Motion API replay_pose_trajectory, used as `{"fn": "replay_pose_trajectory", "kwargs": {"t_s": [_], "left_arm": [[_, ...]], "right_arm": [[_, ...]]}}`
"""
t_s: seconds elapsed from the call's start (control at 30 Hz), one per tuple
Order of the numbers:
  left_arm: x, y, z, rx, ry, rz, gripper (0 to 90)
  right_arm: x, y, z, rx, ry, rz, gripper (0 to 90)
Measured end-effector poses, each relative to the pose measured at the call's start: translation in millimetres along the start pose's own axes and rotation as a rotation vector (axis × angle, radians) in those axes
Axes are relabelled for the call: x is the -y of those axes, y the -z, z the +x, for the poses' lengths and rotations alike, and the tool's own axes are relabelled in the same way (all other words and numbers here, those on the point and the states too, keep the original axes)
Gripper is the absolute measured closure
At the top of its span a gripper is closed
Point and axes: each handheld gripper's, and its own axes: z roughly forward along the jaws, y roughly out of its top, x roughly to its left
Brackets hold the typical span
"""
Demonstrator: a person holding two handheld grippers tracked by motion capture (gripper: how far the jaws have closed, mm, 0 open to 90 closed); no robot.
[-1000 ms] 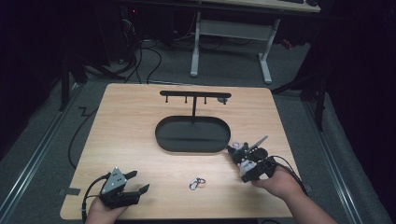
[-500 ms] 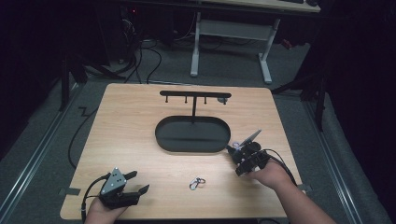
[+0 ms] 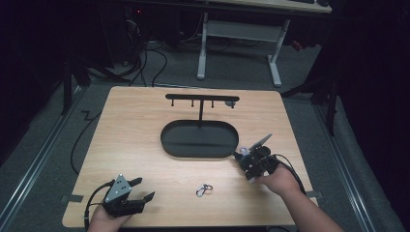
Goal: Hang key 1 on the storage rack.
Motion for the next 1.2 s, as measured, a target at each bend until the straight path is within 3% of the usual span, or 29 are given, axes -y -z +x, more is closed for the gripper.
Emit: {"fn": "replay_pose_trajectory", "kwargs": {"t_s": [0.33,0.63,0.97,1.2], "left_arm": [[0.7,-0.2,0.8,-0.001,0.001,0.005,30.3],[1.1,-0.8,0.5,0.000,-0.001,0.004,30.3],[0.7,-0.8,0.3,0.000,-0.003,-0.003,30.2],[1.0,-0.7,0.3,0.000,0.000,-0.007,30.2]], "right_arm": [[1.7,13.7,0.8,0.016,0.015,-0.015,47.3],[7.1,45.8,2.3,-0.012,0.021,-0.043,47.1],[5.6,68.1,10.2,-0.043,0.038,-0.060,47.1],[1.9,74.4,13.5,-0.047,0.052,-0.065,47.1]]}}
